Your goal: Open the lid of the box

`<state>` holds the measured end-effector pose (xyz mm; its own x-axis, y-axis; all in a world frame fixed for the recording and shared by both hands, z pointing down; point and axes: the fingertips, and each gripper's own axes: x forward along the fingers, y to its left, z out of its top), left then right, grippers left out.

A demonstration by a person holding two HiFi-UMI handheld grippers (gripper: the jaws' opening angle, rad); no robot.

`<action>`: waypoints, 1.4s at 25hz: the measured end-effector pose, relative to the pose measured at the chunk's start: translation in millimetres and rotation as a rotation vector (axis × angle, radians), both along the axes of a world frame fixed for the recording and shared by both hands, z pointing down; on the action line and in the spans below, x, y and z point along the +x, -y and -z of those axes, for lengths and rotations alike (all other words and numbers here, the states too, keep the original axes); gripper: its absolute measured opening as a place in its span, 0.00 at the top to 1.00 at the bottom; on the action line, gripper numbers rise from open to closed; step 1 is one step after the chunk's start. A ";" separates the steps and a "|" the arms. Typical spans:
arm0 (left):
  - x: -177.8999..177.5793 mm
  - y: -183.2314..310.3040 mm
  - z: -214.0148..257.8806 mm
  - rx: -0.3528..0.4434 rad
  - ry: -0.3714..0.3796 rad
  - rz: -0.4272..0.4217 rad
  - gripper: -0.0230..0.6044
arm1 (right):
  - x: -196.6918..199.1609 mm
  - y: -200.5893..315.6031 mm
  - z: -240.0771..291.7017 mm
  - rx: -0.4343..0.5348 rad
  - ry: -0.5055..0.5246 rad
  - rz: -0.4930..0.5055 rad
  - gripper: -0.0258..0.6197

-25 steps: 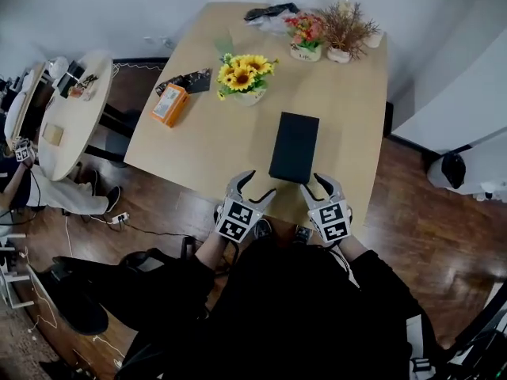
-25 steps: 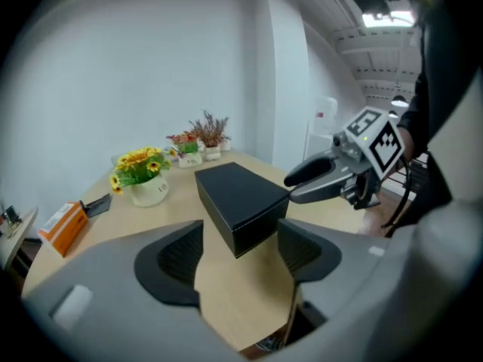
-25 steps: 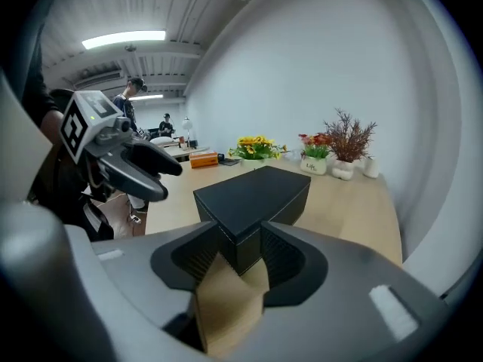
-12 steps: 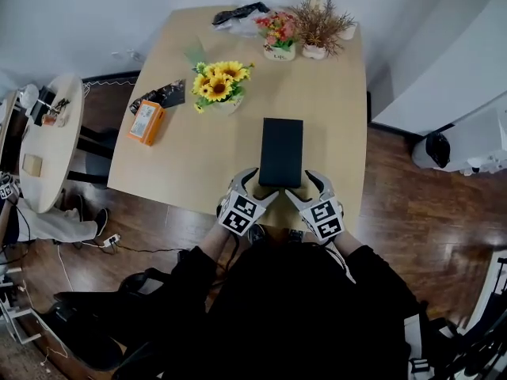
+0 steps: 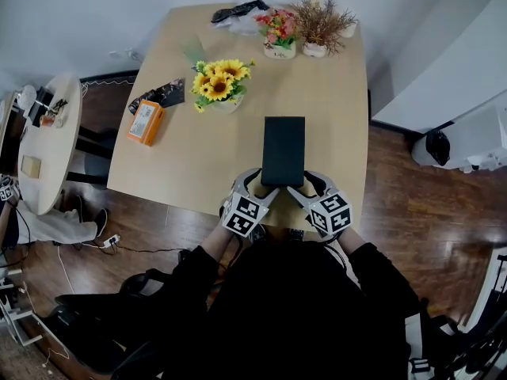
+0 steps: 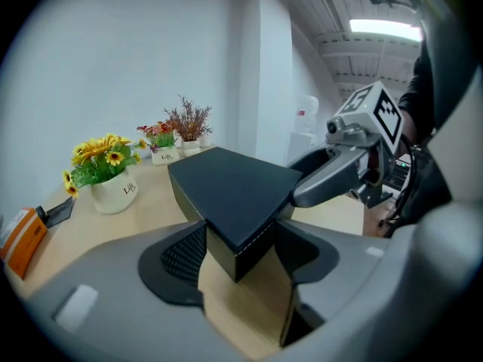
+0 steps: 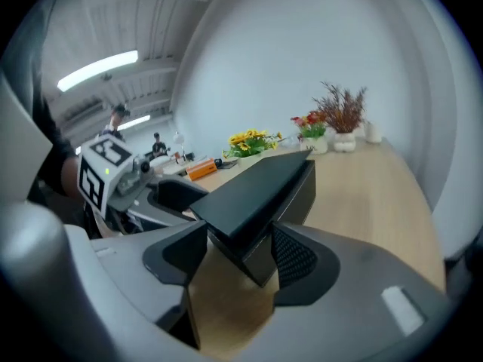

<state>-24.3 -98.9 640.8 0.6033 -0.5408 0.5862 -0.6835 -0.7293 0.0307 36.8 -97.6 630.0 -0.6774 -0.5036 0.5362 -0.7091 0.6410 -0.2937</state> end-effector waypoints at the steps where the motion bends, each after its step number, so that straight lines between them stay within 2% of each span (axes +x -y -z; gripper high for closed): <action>1: 0.0 0.4 -0.2 -0.002 -0.003 0.000 0.54 | -0.6 1.0 3.2 -0.044 0.060 -0.014 0.53; 3: -0.4 1.2 -0.9 -0.004 -0.006 -0.003 0.54 | -1.3 2.4 6.1 -0.086 0.102 -0.018 0.49; 5: -1.1 1.0 0.7 0.012 0.025 -0.015 0.54 | -0.6 1.9 4.9 -0.079 0.076 -0.001 0.50; 8: 1.3 -1.4 17.7 0.146 0.155 -0.052 0.54 | -1.8 1.1 3.7 -0.075 0.049 0.013 0.50; 11: 19.7 -5.8 33.4 0.269 0.244 -0.110 0.57 | -0.4 0.7 -0.6 -0.091 0.011 0.012 0.51; 18: 31.7 -6.9 29.4 0.365 0.433 -0.201 0.67 | 3.6 3.2 0.1 -0.099 0.000 -0.015 0.56; 20: 31.2 -7.9 27.4 0.378 0.471 -0.216 0.67 | 5.9 10.2 8.9 -0.080 0.022 -0.050 0.60; 21: 31.2 -8.3 26.5 0.376 0.473 -0.216 0.68 | 7.7 14.8 14.3 -0.069 0.031 -0.069 0.64; 24: 31.5 -8.3 25.2 0.362 0.457 -0.212 0.68 | 11.7 25.8 20.9 -0.036 0.004 -0.077 0.66; 26: 29.6 -8.2 29.0 0.352 0.417 -0.194 0.69 | 10.9 24.8 17.0 0.003 -0.057 -0.020 0.64; 27: 26.6 -7.6 32.6 0.333 0.368 -0.171 0.70 | 8.6 21.1 14.5 0.033 -0.092 0.025 0.59; 30: 11.6 -4.2 36.4 0.191 0.168 -0.097 0.67 | 0.6 7.2 3.1 0.091 -0.170 0.135 0.48; 31: 6.5 -2.6 30.9 0.135 0.137 -0.087 0.58 | -0.2 5.0 -1.6 0.091 -0.186 0.145 0.47; 32: 2.3 -0.8 22.5 0.090 0.138 -0.088 0.48 | -0.1 4.6 -5.2 0.086 -0.192 0.141 0.47; 35: -0.9 3.4 3.0 0.020 0.159 -0.111 0.46 | 0.1 7.2 -7.2 0.069 -0.172 0.103 0.49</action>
